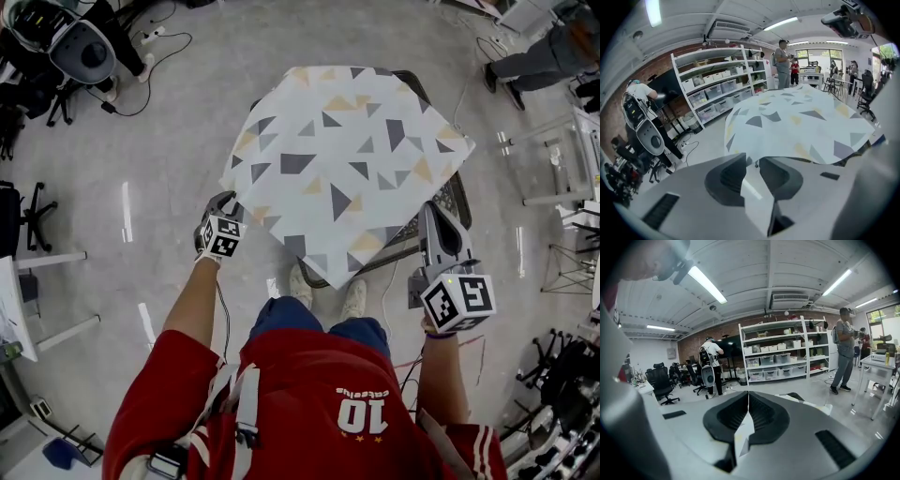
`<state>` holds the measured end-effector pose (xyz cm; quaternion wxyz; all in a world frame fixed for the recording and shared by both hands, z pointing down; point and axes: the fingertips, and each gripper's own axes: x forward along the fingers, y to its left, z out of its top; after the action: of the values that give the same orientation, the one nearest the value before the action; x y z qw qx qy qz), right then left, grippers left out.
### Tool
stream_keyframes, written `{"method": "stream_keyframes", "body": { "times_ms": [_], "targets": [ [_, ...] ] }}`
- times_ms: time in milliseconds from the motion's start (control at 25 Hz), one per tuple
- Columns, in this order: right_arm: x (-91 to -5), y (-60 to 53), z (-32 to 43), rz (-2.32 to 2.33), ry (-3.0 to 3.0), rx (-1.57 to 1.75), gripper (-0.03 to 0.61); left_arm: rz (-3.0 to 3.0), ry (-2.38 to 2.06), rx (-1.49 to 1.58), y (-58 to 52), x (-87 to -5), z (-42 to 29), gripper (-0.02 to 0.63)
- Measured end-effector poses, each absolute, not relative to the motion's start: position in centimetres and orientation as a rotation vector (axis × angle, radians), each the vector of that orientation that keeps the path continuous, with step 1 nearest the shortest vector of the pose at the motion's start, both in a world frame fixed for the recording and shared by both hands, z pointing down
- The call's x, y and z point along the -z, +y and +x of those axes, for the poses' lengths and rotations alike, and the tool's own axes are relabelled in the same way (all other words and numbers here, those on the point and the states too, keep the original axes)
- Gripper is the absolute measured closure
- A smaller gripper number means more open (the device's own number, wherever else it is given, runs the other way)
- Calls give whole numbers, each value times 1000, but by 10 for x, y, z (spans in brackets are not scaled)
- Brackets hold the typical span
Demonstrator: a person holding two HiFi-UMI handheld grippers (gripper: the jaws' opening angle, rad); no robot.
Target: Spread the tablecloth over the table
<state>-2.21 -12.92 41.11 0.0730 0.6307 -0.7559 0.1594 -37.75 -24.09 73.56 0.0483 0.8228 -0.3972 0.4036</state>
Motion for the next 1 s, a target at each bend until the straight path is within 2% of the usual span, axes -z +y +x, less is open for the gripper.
{"method": "stream_keyframes", "body": {
  "times_ms": [200,520,1000],
  "targets": [
    [-409,-133,-26,1897,-2276,-476,563,2483,-1224,-1228,-236,-736,-398,505],
    [-414,-136,-20,1929,-2260,-474,563,2481,-1347,-1100,-250,-703,-423,505],
    [-425,-124,4,2007,-2189,-476,563,2756,-1349,-629,-281,-568,-327,505]
  ]
}}
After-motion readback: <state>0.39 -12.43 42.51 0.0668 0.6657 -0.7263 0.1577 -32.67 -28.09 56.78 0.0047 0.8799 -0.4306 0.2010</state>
